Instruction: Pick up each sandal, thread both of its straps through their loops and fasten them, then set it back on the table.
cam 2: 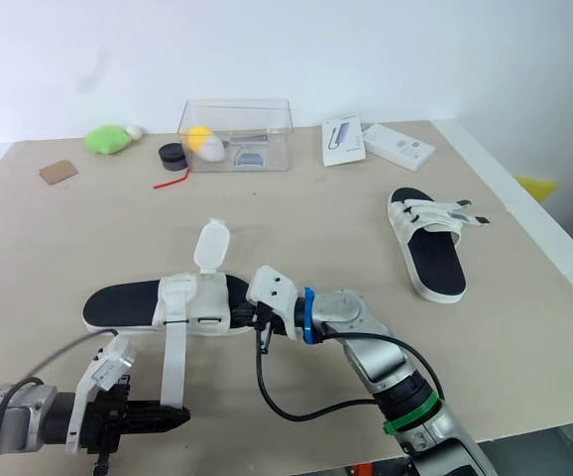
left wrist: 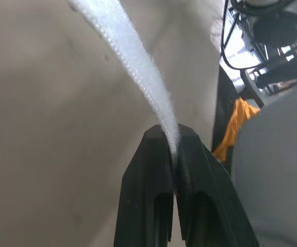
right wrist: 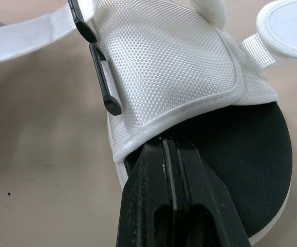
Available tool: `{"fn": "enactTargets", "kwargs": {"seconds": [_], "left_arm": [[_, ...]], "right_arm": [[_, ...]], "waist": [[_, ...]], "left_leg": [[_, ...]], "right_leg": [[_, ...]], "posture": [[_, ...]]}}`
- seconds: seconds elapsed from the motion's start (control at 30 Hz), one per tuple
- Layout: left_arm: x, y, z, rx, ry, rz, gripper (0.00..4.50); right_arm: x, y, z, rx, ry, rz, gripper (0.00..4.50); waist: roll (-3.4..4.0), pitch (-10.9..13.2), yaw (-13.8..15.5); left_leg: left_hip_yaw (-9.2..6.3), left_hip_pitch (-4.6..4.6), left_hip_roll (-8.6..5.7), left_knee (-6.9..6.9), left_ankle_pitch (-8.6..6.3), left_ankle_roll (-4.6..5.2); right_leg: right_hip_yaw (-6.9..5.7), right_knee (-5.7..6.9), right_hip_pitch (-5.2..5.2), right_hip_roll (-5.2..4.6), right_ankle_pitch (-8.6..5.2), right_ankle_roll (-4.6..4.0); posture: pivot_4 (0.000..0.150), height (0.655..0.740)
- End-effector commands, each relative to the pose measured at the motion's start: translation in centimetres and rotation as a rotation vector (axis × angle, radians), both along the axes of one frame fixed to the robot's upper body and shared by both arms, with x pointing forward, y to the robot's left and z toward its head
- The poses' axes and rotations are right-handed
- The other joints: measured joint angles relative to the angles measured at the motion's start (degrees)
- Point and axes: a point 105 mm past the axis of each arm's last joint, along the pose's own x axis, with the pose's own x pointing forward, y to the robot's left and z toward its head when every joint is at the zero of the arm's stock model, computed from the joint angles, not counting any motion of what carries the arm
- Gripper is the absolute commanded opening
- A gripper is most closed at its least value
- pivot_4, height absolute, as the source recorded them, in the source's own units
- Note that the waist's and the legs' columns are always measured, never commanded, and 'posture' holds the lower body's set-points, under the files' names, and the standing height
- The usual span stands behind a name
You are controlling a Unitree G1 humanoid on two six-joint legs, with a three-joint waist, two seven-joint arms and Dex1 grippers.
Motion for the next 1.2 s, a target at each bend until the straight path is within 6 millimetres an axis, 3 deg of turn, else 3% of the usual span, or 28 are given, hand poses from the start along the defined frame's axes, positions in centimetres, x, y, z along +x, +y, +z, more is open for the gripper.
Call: {"fn": "enactTargets", "kwargs": {"seconds": [0.03, 0.13, 0.2, 0.3, 0.63, 0.87, 1.03, 1.2], "left_arm": [[1.0, -0.3, 0.9, 0.025, -0.127, 0.017, 0.06], [1.5, 0.4, 1.7, 0.044, -0.193, 0.051, 0.82], [0.7, 1.1, 2.0, 0.065, -0.222, 0.062, 1.65], [-0.2, 2.4, 1.9, 0.14, -0.284, 0.08, 2.33], [-0.3, 5.2, 1.1, 0.34, -0.607, 0.02, 2.33], [2.8, 6.8, 1.8, 0.53, -1.085, -0.022, 2.33], [3.1, 6.1, 2.1, 0.58, -1.413, -0.166, 2.33], [2.3, 5.4, 2.4, 0.569, -1.645, -0.283, 2.33]], "right_arm": [[-0.4, -0.1, -1.1, -0.032, 0.037, 0.006, 0.0], [-0.4, -0.1, -1.2, -0.033, 0.037, 0.008, 0.0], [-0.4, -0.2, -1.2, -0.034, 0.039, 0.008, 0.0], [-0.5, -0.2, -1.3, -0.031, 0.051, 0.015, 0.0], [-0.7, 0.2, -1.5, -0.039, 0.054, 0.057, 0.0], [-0.7, 0.0, -1.5, -0.04, 0.055, 0.057, 0.0], [-0.6, 0.0, -1.5, -0.04, 0.053, 0.054, 0.0], [-0.5, 0.0, -1.5, -0.042, 0.048, 0.055, 0.0]], "waist": [[0.0, 0.0, 0.0], [-0.01, 0.0, 0.0], [-0.01, 0.0, 0.0], [-0.01, 0.0, -0.2], [0.01, 0.0, 0.0], [0.01, 0.0, 0.0], [-0.01, 0.0, 0.0], [-0.07, -0.1, 0.0]], "left_leg": [[0.0, 0.0, 0.0, 0.0, 0.0, 0.0], [0.0, 0.0, 0.0, 0.0, 0.0, 0.0], [0.0, 0.0, 0.02, -0.01, 0.0, -0.01], [0.05, 0.04, 0.09, -0.03, -0.1, -0.17], [0.08, 0.12, 0.08, -0.07, -0.16, -0.28], [0.13, 0.11, 0.15, -0.09, -0.21, -0.37], [0.46, 0.14, 0.26, -0.12, -0.25, -0.43], [0.66, 0.17, 0.38, -0.11, -0.29, -0.48]], "right_leg": [[-0.01, 0.0, 0.0, 0.0, 0.0, -0.01], [0.0, 0.0, 0.0, 0.0, 0.0, 0.0], [0.0, 0.0, 0.0, 0.02, -0.01, -0.03], [0.02, -0.01, -0.04, 0.03, -0.09, -0.1], [0.01, 0.0, -0.02, 0.03, -0.2, -0.15], [0.0, -0.01, -0.02, 0.07, -0.22, -0.18], [0.04, -0.01, -0.02, 0.07, -0.22, -0.18], [0.12, -0.02, -0.03, 0.02, -0.17, -0.1]], "posture": [[0.15, 0.74], [0.15, 0.74], [0.15, 0.74], [0.15, 0.74], [0.15, 0.74], [0.15, 0.74], [0.15, 0.74], [0.15, 0.74]]}}
